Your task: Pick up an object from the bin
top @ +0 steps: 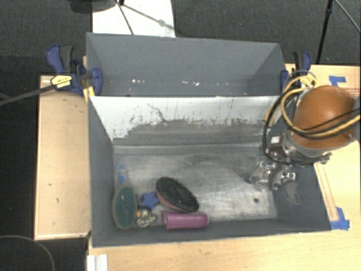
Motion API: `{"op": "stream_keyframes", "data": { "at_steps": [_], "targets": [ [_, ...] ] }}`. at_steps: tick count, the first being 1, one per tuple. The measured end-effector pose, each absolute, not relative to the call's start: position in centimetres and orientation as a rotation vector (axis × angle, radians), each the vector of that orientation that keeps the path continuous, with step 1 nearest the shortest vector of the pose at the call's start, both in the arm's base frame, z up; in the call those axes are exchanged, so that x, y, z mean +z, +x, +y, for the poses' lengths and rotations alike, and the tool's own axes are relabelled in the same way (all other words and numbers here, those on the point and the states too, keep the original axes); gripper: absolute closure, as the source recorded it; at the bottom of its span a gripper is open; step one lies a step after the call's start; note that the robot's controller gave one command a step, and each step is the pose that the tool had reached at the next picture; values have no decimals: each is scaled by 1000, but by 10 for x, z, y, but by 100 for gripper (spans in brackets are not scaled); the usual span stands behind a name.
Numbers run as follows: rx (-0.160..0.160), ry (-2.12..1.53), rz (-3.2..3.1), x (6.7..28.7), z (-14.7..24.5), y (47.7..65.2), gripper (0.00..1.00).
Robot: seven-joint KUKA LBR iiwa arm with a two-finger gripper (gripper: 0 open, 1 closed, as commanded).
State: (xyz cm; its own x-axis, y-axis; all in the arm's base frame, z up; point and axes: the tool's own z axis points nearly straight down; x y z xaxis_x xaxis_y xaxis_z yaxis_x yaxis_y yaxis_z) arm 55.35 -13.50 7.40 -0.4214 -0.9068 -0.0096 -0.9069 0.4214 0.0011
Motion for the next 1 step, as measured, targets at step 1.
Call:
{"op": "stream_keyframes", "data": {
  "at_steps": [1],
  "targets": [
    [-9,-1669,2651,222,-125,556,100]
  ]
}}
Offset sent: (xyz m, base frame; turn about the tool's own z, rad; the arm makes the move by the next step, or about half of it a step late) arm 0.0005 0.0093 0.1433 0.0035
